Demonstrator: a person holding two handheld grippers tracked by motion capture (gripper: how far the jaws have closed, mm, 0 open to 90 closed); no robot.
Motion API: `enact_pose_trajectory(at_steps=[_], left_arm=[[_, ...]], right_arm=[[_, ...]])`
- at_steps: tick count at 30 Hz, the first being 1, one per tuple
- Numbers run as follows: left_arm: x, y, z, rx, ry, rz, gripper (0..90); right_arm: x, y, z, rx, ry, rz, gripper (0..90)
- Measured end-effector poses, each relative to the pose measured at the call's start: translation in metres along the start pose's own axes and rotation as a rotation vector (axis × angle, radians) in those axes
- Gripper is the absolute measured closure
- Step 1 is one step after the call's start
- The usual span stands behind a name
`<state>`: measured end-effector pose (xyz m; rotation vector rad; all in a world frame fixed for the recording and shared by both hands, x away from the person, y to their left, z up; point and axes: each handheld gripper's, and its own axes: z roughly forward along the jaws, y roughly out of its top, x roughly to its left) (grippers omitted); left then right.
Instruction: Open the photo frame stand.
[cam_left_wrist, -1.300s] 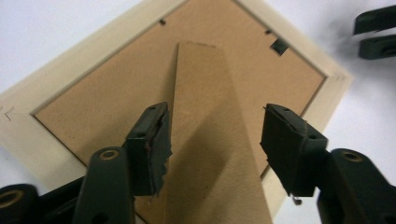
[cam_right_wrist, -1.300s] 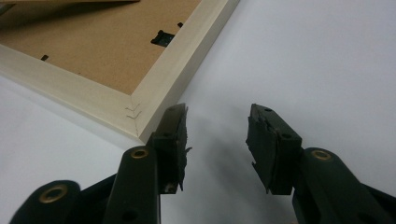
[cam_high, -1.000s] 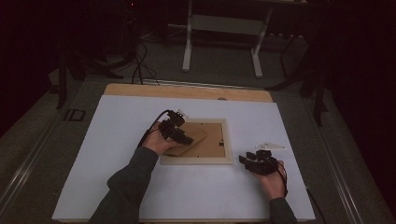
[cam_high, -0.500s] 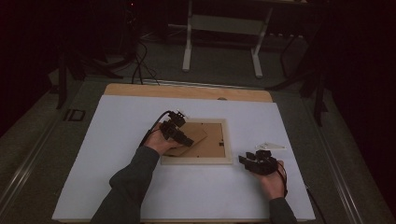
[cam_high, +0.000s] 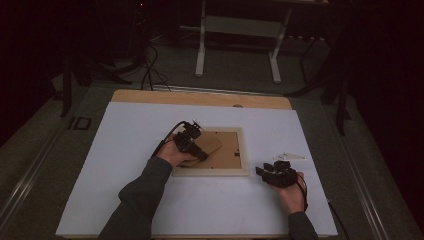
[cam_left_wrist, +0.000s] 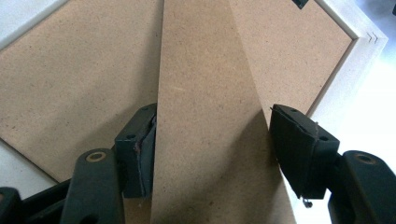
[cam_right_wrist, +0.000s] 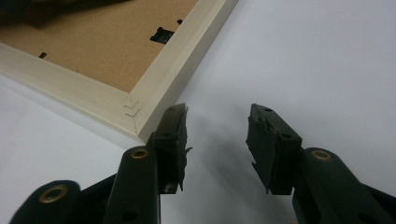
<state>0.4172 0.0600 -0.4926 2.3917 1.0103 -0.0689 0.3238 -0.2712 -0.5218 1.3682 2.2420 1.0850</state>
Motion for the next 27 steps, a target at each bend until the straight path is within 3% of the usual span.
enact_pose_trajectory(at_steps=[16, 27], left_arm=[[-0.002, 0.0, 0.001, 0.018, 0.019, 0.013, 38.3], [-0.01, 0.0, 0.0, 0.007, 0.085, 0.05, 38.6]], right_arm=[[0.0, 0.0, 0.0, 0.0, 0.001, 0.0, 56.8], [-0.001, 0.001, -0.001, -0.005, -0.004, 0.004, 56.8]])
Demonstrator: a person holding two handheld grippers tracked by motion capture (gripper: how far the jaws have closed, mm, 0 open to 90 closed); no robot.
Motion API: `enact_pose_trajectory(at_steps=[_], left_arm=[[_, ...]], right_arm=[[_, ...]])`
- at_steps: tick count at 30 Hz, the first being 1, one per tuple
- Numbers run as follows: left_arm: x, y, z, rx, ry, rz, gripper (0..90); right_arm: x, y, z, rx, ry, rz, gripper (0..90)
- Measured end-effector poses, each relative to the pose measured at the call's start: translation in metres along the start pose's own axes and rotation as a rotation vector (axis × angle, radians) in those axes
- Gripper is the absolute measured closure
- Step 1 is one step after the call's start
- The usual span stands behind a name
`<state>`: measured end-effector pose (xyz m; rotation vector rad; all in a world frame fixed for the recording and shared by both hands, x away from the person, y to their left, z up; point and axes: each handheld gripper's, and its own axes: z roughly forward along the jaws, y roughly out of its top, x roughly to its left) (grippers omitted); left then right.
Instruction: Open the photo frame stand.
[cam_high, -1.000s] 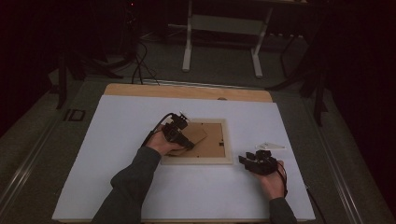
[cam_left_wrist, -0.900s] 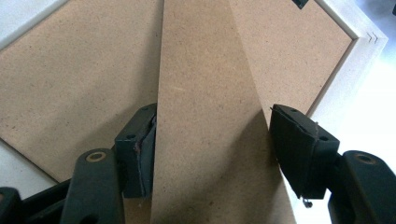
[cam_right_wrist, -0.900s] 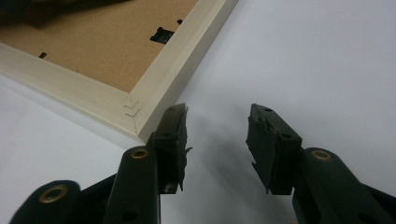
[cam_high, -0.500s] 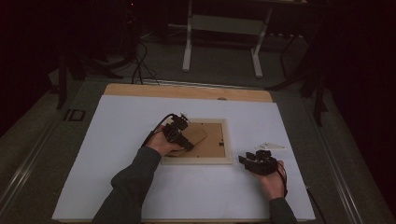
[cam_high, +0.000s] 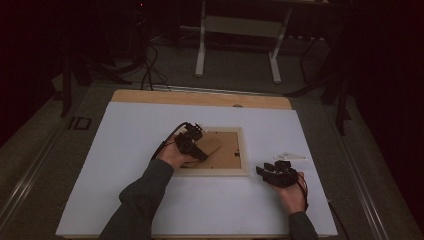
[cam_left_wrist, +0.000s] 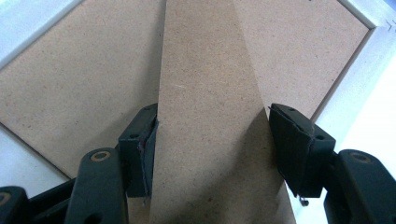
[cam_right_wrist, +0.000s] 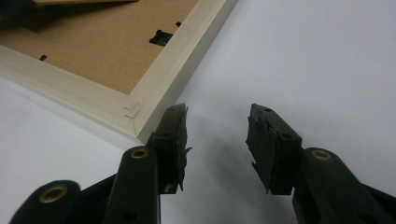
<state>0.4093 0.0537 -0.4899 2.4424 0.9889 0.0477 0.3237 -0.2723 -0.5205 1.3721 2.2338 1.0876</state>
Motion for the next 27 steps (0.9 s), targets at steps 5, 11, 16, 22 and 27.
enact_pose_trajectory(at_steps=[5, 11, 16, 22, 27], left_arm=[[-0.003, -0.001, 0.0, -0.015, 0.021, 0.016, 38.6], [-0.006, -0.003, 0.0, -0.03, 0.044, 0.034, 38.6], [-0.012, -0.003, -0.004, -0.053, 0.08, 0.068, 38.6], [-0.017, -0.004, -0.007, -0.067, 0.105, 0.089, 38.6], [-0.02, -0.005, -0.008, -0.076, 0.118, 0.097, 38.5]], right_arm=[[0.0, 0.0, -0.001, -0.004, 0.0, 0.0, 56.8], [0.0, 0.001, -0.002, -0.006, -0.001, -0.001, 56.8], [0.0, 0.002, -0.002, -0.01, -0.002, -0.001, 56.8], [0.001, 0.003, -0.002, -0.013, -0.002, -0.002, 56.8], [0.001, 0.003, -0.003, -0.015, -0.002, -0.008, 56.8]])
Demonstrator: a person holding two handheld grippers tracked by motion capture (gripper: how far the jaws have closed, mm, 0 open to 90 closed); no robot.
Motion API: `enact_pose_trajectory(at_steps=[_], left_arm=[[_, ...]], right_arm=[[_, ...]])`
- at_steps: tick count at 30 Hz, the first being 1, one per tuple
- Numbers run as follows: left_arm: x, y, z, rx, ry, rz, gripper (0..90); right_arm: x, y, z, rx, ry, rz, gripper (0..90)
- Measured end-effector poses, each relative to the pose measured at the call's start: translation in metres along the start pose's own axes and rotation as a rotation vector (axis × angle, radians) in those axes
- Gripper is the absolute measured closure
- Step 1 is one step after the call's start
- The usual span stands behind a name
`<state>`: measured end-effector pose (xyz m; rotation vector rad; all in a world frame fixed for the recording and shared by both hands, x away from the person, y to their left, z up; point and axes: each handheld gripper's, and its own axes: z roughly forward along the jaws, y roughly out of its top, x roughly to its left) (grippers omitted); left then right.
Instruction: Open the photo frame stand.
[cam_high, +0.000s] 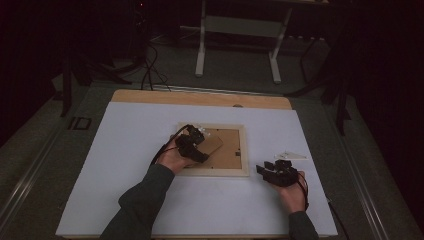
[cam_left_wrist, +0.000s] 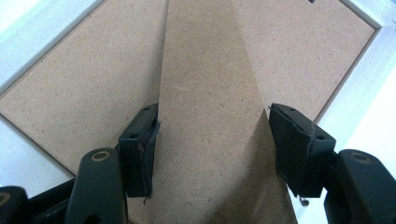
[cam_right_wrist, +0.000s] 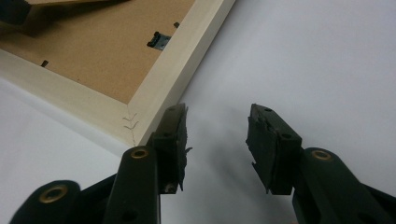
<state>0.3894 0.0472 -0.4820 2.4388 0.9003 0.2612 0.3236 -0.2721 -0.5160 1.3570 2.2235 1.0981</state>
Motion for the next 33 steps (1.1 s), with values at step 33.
enact_pose_trajectory(at_steps=[33], left_arm=[[-0.028, -0.007, -0.016, -0.083, 0.142, 0.068, 38.6]], right_arm=[[0.007, 0.008, -0.005, -0.027, 0.011, -0.007, 54.9]])
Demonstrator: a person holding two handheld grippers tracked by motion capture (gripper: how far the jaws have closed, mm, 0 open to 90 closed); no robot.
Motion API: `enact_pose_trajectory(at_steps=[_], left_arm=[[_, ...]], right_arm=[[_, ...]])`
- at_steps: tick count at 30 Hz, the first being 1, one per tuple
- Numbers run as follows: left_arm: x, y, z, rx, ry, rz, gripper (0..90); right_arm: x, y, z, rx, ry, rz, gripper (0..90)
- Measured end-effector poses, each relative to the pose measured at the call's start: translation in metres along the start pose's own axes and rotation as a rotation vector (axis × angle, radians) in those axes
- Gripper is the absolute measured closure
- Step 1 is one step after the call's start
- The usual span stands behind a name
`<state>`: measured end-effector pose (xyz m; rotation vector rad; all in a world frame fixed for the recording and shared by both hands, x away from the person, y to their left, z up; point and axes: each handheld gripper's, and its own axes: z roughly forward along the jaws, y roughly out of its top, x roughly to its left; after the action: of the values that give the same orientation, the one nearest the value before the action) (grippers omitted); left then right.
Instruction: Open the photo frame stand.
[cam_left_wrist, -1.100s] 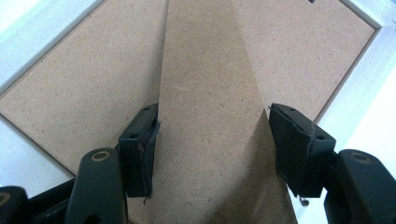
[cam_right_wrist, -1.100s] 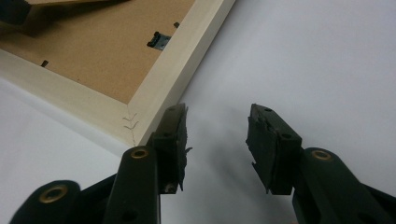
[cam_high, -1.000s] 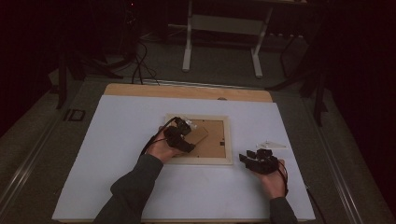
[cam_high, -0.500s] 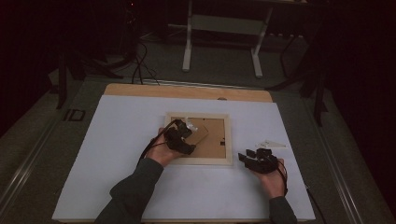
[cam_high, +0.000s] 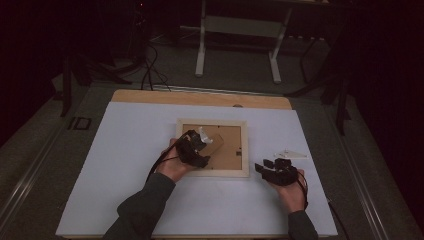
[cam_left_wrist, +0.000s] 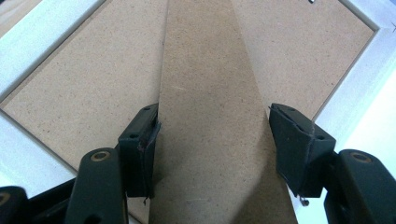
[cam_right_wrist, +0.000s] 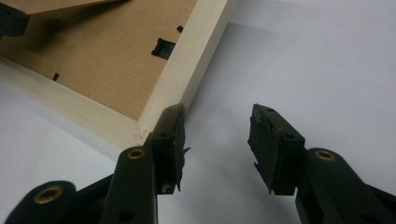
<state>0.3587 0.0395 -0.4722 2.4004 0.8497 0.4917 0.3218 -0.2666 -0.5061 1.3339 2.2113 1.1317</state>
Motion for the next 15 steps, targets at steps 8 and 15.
enact_pose_trajectory(at_steps=[8, 15], left_arm=[[-0.005, -0.001, -0.005, -0.008, 0.026, 0.021, 38.5], [-0.011, -0.003, -0.007, -0.024, 0.053, 0.031, 38.5]], right_arm=[[0.0, 0.001, -0.001, -0.003, 0.0, 0.001, 54.5], [0.001, 0.001, -0.001, -0.012, -0.001, 0.008, 54.5]])
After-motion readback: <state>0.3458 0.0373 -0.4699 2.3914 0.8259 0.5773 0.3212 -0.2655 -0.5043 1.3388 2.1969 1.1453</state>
